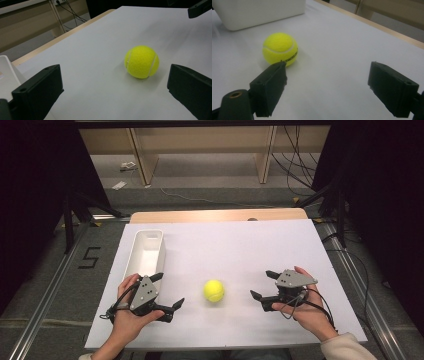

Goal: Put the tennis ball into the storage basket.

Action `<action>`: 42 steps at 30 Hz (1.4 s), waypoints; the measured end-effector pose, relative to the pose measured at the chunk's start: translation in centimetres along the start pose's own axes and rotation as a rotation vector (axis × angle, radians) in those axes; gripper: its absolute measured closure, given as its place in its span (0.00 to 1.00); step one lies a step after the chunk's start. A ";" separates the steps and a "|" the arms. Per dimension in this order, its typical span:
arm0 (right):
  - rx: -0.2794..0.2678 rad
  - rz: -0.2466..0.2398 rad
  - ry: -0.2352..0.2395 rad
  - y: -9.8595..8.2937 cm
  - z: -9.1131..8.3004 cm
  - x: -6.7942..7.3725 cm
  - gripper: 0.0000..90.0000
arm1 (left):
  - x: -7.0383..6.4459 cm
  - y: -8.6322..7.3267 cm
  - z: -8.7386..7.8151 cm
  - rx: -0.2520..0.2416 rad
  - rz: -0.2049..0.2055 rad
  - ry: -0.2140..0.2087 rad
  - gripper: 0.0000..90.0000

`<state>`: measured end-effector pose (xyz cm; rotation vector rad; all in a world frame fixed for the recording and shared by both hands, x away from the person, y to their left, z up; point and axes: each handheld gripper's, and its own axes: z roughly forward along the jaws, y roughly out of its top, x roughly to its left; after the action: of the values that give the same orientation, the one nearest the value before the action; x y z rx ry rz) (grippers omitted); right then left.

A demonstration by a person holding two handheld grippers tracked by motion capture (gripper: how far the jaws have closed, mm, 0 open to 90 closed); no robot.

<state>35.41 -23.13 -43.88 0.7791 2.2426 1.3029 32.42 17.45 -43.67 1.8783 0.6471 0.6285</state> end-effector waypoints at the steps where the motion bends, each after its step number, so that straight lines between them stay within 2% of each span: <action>1: 0.001 -0.002 0.003 0.0 0.1 0.1 0.18 | 0.0 0.0 0.0 0.000 -0.001 0.001 0.00; 18: 0.011 -0.020 0.042 0.7 1.9 1.2 0.18 | -0.1 0.0 0.0 0.001 -0.003 -0.004 0.00; 42: 0.043 -0.054 0.121 1.7 5.6 3.5 0.18 | 0.0 0.0 0.0 0.001 -0.004 -0.005 0.00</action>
<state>36.64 -16.59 -45.33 0.6667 2.3760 1.3126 32.40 17.41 -43.73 1.8784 0.6481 0.6213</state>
